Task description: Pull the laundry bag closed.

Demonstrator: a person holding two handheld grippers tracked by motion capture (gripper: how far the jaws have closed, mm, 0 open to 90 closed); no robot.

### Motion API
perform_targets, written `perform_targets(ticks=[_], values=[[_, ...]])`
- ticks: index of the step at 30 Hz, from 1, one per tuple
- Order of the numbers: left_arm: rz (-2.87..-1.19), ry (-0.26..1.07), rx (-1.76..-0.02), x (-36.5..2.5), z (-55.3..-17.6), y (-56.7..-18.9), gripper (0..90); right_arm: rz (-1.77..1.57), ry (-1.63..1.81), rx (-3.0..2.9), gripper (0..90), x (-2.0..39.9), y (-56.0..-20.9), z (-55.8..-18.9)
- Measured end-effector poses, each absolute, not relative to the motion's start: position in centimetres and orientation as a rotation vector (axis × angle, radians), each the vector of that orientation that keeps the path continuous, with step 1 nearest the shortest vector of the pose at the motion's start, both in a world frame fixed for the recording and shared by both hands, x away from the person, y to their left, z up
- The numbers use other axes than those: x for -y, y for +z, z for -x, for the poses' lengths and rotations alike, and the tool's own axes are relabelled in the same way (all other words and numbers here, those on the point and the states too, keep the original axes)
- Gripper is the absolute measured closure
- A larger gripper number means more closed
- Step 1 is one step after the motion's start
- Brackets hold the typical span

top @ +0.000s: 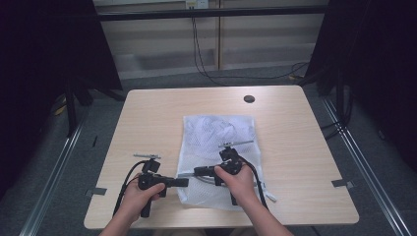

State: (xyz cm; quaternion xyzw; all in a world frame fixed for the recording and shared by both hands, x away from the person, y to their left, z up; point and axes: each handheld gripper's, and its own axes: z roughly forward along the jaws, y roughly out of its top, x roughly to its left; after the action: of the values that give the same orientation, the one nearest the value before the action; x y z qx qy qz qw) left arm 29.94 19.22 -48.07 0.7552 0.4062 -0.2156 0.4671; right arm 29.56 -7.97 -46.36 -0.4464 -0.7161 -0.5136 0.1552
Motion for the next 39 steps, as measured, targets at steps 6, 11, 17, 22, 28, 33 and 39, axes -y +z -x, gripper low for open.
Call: perform_targets(ticks=[6, 11, 17, 22, 28, 33, 39], values=[[-1.843, -0.533, -1.015, -19.4, -30.0, -48.1, 88.0, 1.290, -1.466, 2.062, 87.4, 8.4, -46.4, -29.5], [-1.846, -0.541, -1.013, -19.2, -30.0, -48.2, 88.0, 1.297, -1.466, 2.065, 87.4, 8.9, -46.4, -29.4], [-1.838, -0.532, -1.021, -19.3, -30.1, -48.3, 87.9, 1.307, -1.466, 2.053, 87.4, 9.2, -46.4, -29.4], [-1.843, -0.527, -1.019, -19.2, -30.0, -48.3, 87.9, 1.304, -1.463, 2.057, 87.4, 9.3, -46.3, -29.3], [-1.844, -0.538, -1.020, -19.1, -30.1, -48.3, 88.0, 1.307, -1.463, 2.055, 87.4, 9.4, -46.4, -29.3], [-1.841, -0.539, -1.028, -19.2, -30.1, -48.3, 88.0, 1.314, -1.464, 2.057, 87.4, 9.7, -46.5, -29.3], [-1.833, -0.548, -1.024, -19.1, -30.1, -48.3, 88.0, 1.334, -1.464, 2.040, 87.4, 10.4, -46.4, -29.2]])
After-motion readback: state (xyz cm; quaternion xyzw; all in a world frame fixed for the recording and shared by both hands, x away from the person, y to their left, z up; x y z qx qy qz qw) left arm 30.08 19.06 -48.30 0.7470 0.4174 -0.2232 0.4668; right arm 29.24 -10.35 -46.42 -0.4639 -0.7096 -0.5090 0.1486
